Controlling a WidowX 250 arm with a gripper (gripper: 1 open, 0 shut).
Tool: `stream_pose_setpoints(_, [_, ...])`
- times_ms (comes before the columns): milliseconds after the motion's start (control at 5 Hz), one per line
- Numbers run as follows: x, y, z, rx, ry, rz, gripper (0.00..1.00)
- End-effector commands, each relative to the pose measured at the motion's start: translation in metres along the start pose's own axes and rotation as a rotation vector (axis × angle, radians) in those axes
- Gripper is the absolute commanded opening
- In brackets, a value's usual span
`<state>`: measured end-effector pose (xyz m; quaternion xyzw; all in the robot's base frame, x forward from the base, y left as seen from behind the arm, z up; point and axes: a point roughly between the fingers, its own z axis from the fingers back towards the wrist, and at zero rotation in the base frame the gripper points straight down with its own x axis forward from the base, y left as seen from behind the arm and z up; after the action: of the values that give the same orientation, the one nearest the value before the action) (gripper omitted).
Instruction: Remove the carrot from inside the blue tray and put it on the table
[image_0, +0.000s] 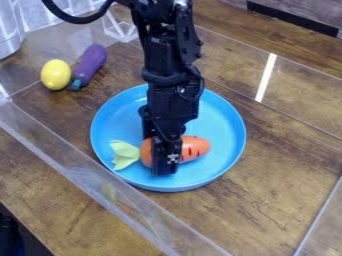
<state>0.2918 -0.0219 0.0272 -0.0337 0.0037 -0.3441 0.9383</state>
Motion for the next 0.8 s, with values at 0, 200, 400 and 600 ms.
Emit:
stream_pose_setpoints(0, [0.001, 0.008, 0.014, 0.035, -0.027, 0.001, 0.0])
stream_pose_setpoints(200, [0.001, 0.009, 0.019, 0.043, -0.024, -0.006, 0.0])
stream_pose_setpoints(400, [0.0, 0.01, 0.023, 0.051, -0.022, -0.013, 0.0])
stream_pose_setpoints(600, [-0.001, 0.01, 0.027, 0.06, -0.019, -0.019, 0.0])
